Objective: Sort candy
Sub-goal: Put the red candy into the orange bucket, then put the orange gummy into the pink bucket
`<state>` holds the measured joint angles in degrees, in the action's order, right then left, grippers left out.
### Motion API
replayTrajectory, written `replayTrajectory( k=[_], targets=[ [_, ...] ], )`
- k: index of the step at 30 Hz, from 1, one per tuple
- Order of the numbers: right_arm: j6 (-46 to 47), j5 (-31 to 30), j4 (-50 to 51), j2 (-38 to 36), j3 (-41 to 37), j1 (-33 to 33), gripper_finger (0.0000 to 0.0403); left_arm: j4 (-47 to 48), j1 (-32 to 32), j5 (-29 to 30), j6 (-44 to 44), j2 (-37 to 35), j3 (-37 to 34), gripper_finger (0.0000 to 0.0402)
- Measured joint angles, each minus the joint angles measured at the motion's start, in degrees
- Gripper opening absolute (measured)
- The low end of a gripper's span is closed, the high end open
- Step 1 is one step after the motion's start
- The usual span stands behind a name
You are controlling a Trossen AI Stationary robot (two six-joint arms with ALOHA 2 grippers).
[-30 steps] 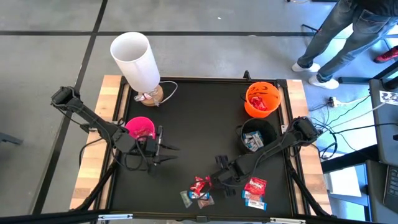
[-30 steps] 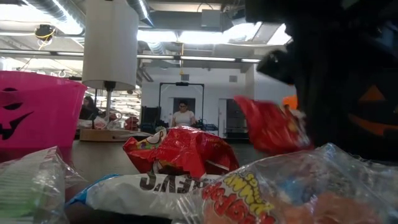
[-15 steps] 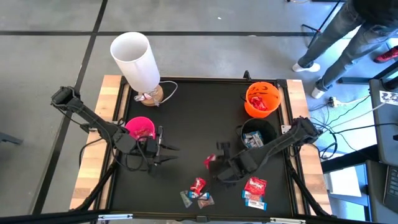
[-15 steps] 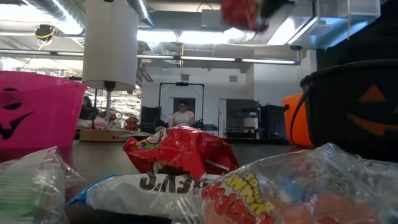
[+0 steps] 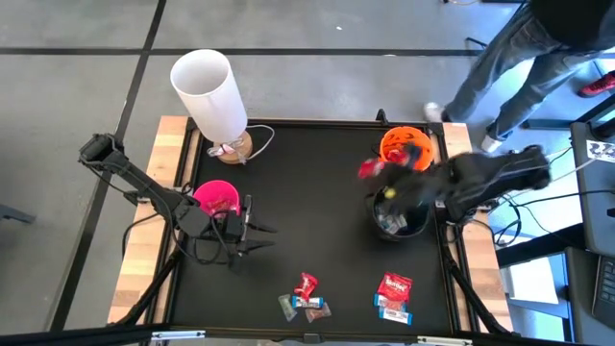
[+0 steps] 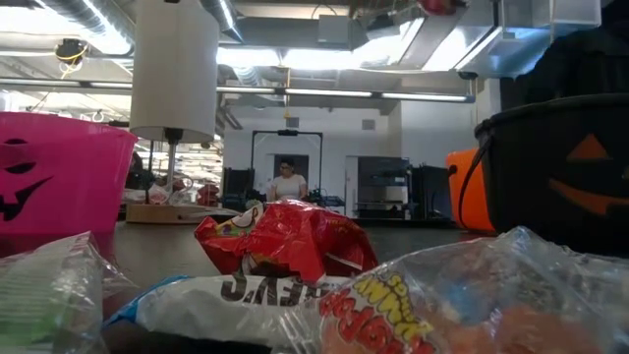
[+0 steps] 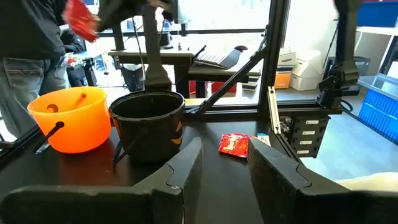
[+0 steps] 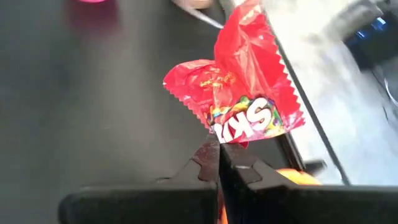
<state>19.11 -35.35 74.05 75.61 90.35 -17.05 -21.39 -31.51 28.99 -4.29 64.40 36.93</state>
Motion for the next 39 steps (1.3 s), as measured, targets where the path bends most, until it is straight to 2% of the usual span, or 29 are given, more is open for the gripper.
replayTrajectory(
  k=[4,9,13,18,22,28,30,33,36,39],
  targets=[
    [1.1,-0.16,-2.14,-11.28,-10.42,7.63,0.0001,0.0,0.0,0.02,0.18,-0.01,0.0,0.0118],
    [3.3,1.34,-4.05,-20.81,-20.5,17.02,0.0001,-0.02,0.52,0.04,0.35,0.0,0.0,0.0118],
    [3.67,2.6,-4.06,-25.11,-25.65,22.74,0.0001,-0.04,1.17,0.03,0.28,-0.01,0.0,0.0118],
    [4.95,1.9,-4.1,-26.3,-29.1,27.53,0.0008,-0.04,1.28,0.07,0.15,0.0,0.0,0.0118],
    [4.67,2.56,-4.1,-26.47,-29.73,30.59,0.0045,-0.04,1.25,0.04,-0.07,0.0,0.0,0.0118],
    [2.54,3.03,-4.0,-26.42,-29.48,31.72,0.0147,-0.03,1.25,0.04,-0.09,0.0,0.0,0.0118],
    [1.38,6.19,-4.14,-26.38,-28.48,31.73,0.0175,-0.02,1.25,0.04,-0.09,-0.02,0.0,0.0118],
    [1.54,15.2,-4.88,-26.44,-25.91,31.71,0.0197,-0.02,1.25,0.04,-0.07,-0.02,0.0,0.0118],
    [2.41,27.46,-8.76,-26.55,-24.06,30.46,0.02,-0.03,1.25,0.04,-0.07,-0.01,0.0,0.0118],
    [5.1,33.34,-14.99,-26.66,-23.67,25.02,0.019,-0.02,1.25,0.04,-0.09,0.0,0.0,0.0118]
  ],
)
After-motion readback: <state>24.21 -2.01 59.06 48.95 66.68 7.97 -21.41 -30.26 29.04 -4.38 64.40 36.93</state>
